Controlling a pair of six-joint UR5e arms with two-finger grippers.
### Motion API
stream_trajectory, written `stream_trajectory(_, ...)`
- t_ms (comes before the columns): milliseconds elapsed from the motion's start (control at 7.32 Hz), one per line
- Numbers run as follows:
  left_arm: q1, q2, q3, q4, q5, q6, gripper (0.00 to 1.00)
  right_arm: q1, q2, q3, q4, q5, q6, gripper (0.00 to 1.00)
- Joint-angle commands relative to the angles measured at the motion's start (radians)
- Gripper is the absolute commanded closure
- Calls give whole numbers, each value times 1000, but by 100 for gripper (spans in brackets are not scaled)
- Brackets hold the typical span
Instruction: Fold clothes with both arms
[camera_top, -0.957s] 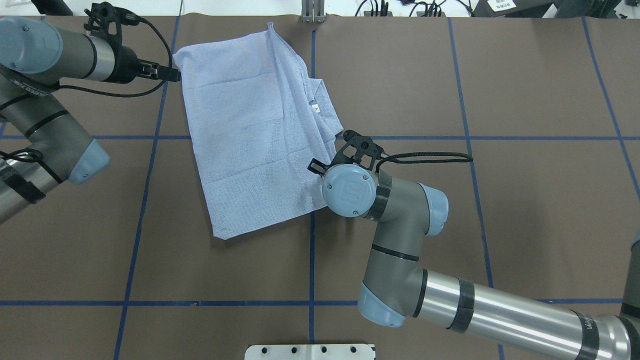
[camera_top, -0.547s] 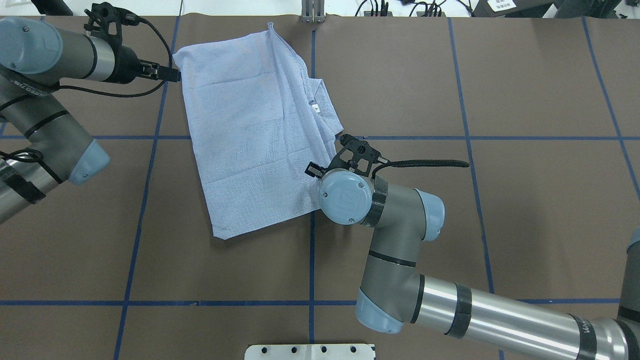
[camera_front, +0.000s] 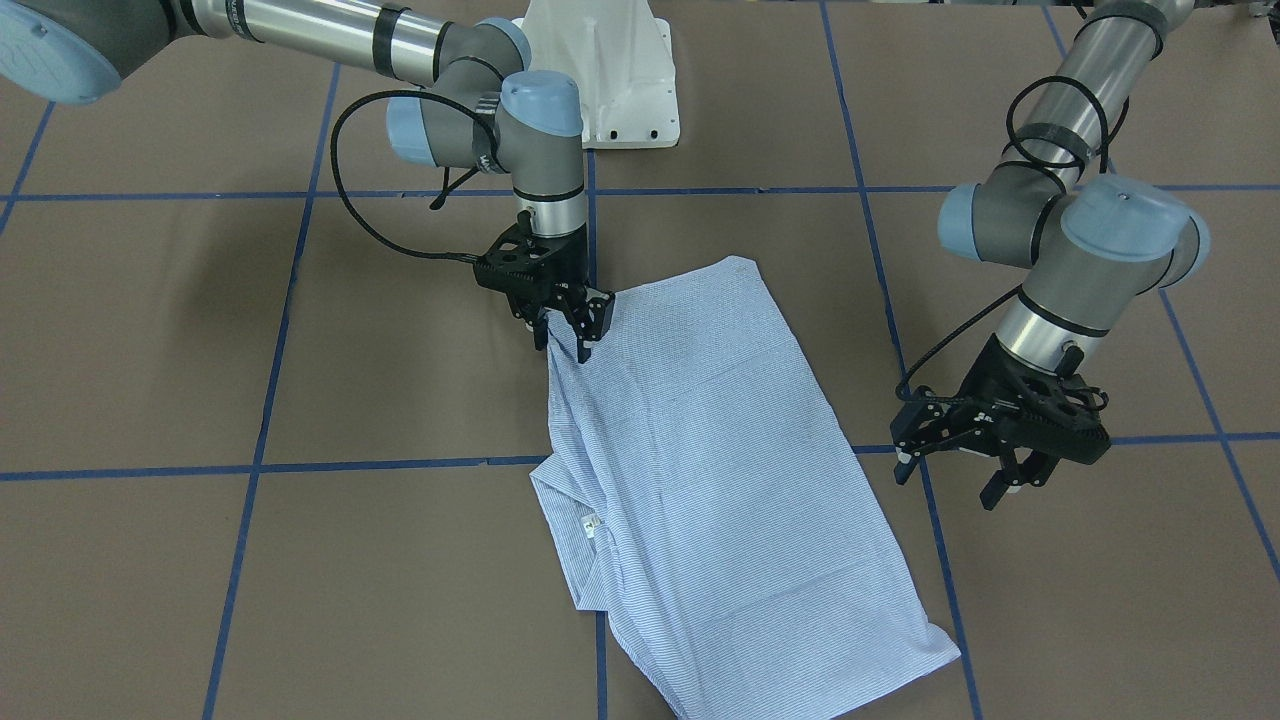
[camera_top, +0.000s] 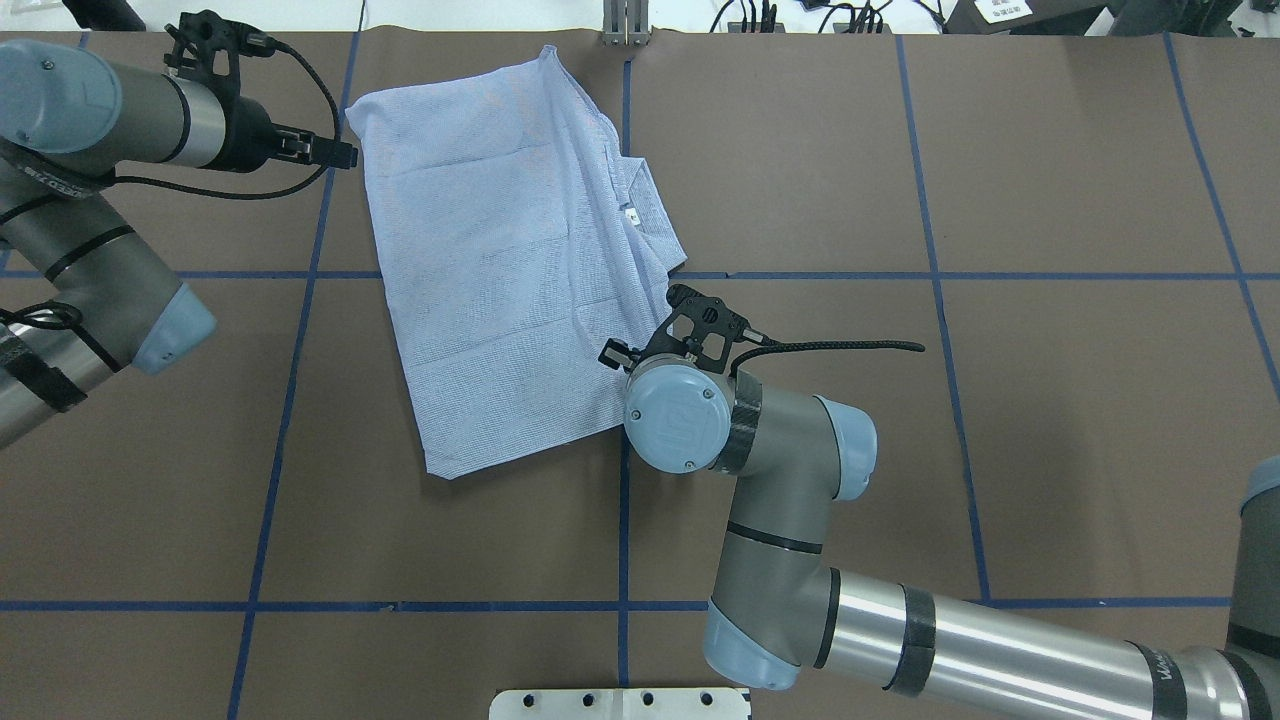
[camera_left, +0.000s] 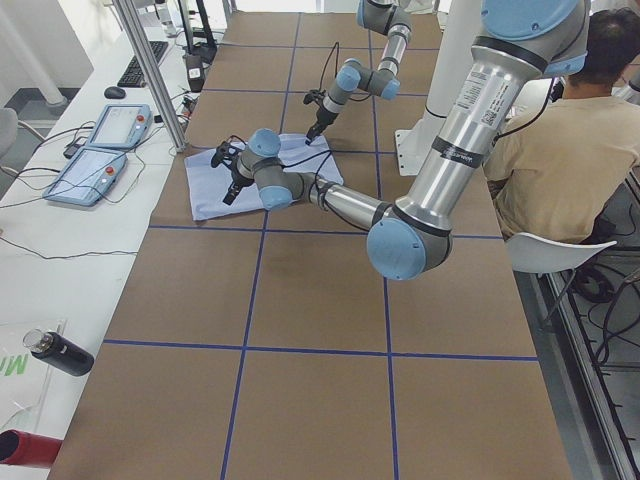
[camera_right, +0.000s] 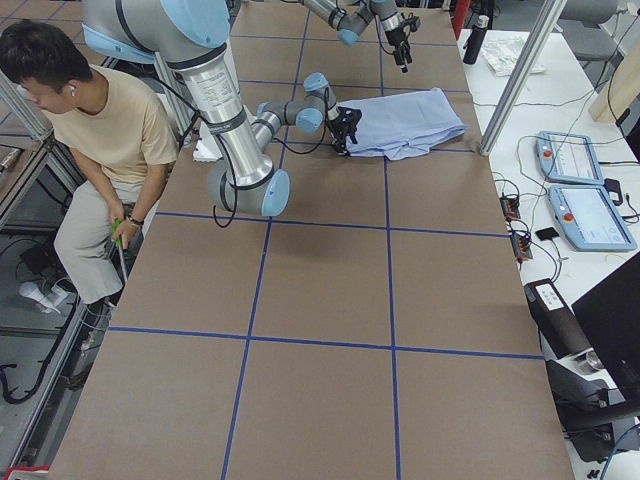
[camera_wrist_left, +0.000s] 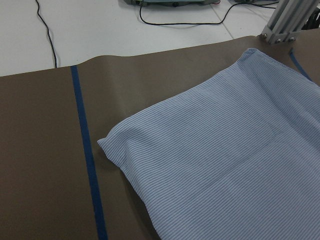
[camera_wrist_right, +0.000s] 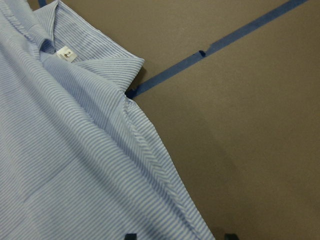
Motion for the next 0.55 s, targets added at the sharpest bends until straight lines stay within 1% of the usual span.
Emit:
stream_trajectory(0, 0, 1, 0, -2, 0, 0, 0, -13, -1, 0, -2, -5, 0, 33)
stream_trajectory(273, 0, 3, 0, -2, 0, 0, 0, -19, 8, 0, -29, -14, 2, 33)
stream_trajectory(410, 0, 3, 0, -2, 0, 0, 0, -19, 8, 0, -31, -14, 0, 39)
